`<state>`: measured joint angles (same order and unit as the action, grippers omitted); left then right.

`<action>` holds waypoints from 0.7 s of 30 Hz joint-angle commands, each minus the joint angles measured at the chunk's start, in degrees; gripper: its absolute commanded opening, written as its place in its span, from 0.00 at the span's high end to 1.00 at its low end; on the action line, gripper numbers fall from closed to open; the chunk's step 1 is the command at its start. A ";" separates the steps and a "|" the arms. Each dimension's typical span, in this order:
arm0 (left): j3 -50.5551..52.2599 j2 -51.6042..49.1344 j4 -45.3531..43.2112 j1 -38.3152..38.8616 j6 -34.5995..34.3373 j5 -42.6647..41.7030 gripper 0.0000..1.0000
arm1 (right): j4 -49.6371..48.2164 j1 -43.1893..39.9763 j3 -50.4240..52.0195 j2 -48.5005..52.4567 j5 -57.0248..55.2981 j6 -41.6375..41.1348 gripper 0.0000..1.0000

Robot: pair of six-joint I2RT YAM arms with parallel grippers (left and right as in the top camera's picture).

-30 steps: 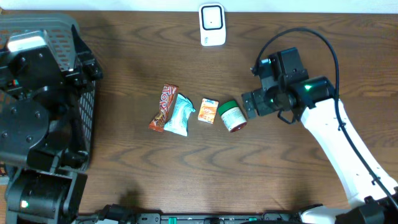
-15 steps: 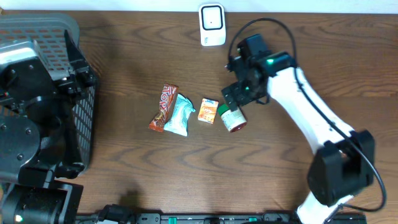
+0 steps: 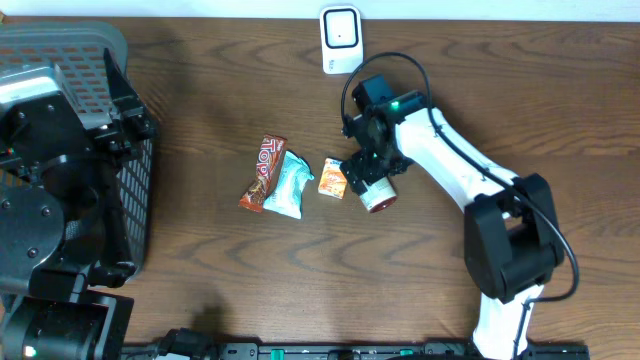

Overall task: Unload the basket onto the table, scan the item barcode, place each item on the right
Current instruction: 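Reach the right gripper down onto the green-lidded jar and grasp it, then lift the jar with the right gripper and hold it at the scanner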

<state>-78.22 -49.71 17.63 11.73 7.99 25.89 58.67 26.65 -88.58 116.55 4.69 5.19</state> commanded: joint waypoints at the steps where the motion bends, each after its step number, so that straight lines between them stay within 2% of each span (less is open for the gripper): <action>1: 0.09 0.22 -0.11 -0.20 1.44 0.76 0.02 | 0.17 0.81 -1.31 1.79 0.35 0.42 0.03; 5: 0.09 0.22 -0.11 -0.20 1.44 0.76 0.02 | -0.46 0.83 -1.31 1.95 0.35 0.44 0.07; 14: 0.09 0.22 -0.11 -0.20 1.44 0.76 0.02 | -4.55 0.92 -1.18 3.63 0.37 0.39 0.05; 21: 0.09 0.22 -0.11 -0.20 1.44 0.76 0.02 | -5.16 1.18 -1.18 5.42 0.31 -0.85 0.24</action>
<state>-78.22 -49.71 17.63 11.73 8.88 25.89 53.69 27.24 -88.90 120.68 4.71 4.75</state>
